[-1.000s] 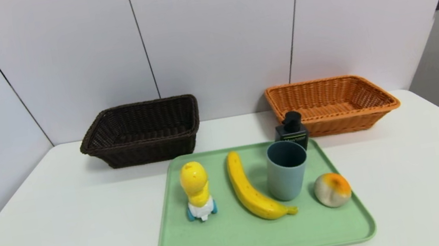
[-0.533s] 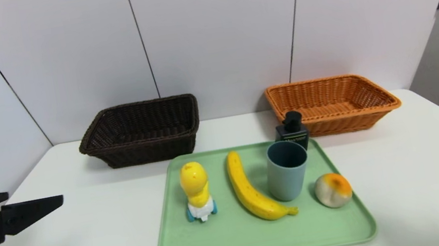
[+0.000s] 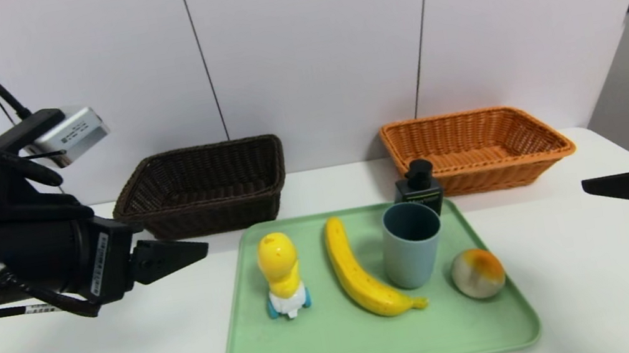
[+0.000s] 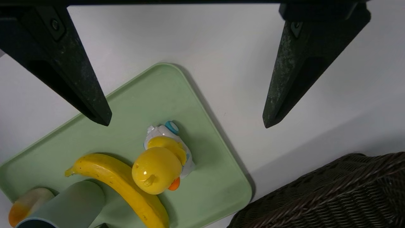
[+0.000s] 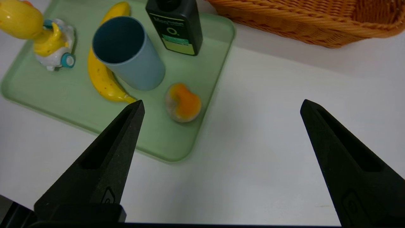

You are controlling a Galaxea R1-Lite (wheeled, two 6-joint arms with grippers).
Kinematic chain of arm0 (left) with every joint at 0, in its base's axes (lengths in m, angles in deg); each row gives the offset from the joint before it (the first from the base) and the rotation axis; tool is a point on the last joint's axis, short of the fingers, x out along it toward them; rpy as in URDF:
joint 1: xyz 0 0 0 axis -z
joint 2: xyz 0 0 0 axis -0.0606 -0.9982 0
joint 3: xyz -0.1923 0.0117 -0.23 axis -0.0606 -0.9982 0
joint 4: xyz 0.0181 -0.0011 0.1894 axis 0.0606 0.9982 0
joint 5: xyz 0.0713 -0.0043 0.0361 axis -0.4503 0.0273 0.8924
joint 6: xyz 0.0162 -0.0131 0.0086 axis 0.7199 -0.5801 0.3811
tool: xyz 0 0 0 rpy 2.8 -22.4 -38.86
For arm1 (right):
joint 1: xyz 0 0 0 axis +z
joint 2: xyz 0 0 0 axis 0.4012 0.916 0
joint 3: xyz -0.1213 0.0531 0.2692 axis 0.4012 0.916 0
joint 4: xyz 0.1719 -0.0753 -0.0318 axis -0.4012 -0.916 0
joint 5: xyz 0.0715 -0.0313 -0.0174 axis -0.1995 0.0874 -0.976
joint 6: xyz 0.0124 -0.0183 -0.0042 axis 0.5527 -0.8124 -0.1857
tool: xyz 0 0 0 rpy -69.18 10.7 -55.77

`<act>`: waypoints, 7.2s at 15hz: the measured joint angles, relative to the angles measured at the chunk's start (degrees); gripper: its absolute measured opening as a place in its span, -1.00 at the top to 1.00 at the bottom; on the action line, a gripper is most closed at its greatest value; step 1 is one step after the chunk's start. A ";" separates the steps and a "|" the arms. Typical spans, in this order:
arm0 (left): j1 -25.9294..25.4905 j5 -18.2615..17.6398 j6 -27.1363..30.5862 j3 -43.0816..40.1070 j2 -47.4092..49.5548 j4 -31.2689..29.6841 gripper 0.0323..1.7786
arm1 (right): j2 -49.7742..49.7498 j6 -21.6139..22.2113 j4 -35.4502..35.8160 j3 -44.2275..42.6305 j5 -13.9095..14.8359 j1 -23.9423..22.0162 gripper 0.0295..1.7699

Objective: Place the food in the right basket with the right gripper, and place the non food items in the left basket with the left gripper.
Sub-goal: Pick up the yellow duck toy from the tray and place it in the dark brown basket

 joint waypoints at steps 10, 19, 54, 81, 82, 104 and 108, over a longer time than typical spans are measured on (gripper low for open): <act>14.12 6.06 -14.54 -2.43 -5.14 -1.71 -0.90 | 7.17 1.00 0.12 -1.88 0.54 7.72 -0.92; 20.64 17.96 -14.87 -19.57 -5.40 -26.15 -0.90 | 11.23 0.98 0.30 -1.13 0.52 7.28 -0.92; 18.43 27.72 -6.33 -40.11 -28.89 -83.92 -0.90 | 11.89 0.76 2.27 3.00 0.00 7.19 -0.92; 26.73 45.69 -10.19 -40.24 -37.55 -96.20 -0.90 | 12.25 0.43 5.17 5.01 -2.45 7.91 -0.92; 26.71 45.74 -8.97 -40.19 -37.55 -96.39 -0.90 | 12.28 0.45 5.19 5.03 -3.28 7.96 -0.92; 23.78 45.52 -3.23 -38.58 -37.77 -97.77 -0.90 | 11.95 0.09 5.08 6.14 -4.73 8.33 -0.92; 23.50 45.50 -2.57 -38.86 -36.85 -97.77 -0.90 | 11.64 0.17 5.16 6.21 -4.71 8.66 -0.92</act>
